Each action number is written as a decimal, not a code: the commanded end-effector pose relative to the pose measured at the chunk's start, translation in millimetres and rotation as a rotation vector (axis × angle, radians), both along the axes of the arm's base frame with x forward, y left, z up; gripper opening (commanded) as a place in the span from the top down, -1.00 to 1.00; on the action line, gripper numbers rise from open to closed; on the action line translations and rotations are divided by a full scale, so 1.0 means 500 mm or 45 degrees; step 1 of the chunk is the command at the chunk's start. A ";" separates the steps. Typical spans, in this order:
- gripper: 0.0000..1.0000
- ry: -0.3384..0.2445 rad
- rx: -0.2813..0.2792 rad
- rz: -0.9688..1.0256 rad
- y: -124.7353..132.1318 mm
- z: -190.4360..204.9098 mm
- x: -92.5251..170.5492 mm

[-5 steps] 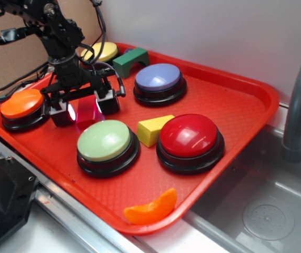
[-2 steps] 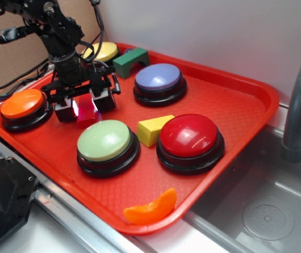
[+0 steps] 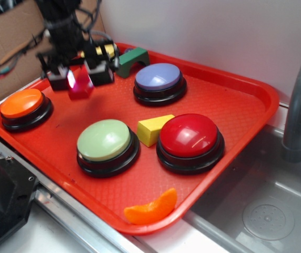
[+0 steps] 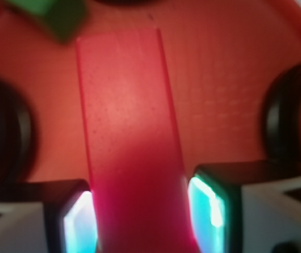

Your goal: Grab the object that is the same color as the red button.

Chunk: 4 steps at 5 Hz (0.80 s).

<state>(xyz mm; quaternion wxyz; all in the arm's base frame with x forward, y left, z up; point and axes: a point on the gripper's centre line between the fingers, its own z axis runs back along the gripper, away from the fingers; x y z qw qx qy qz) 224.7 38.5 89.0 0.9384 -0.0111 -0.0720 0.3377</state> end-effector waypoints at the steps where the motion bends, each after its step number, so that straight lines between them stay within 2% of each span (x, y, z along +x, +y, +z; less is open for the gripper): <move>1: 1.00 -0.099 0.006 -0.392 -0.035 0.186 -0.015; 2: 1.00 -0.133 -0.007 -0.528 -0.055 0.236 -0.048; 3: 1.00 -0.160 0.000 -0.616 -0.063 0.240 -0.067; 4: 1.00 -0.125 -0.044 -0.545 -0.050 0.231 -0.065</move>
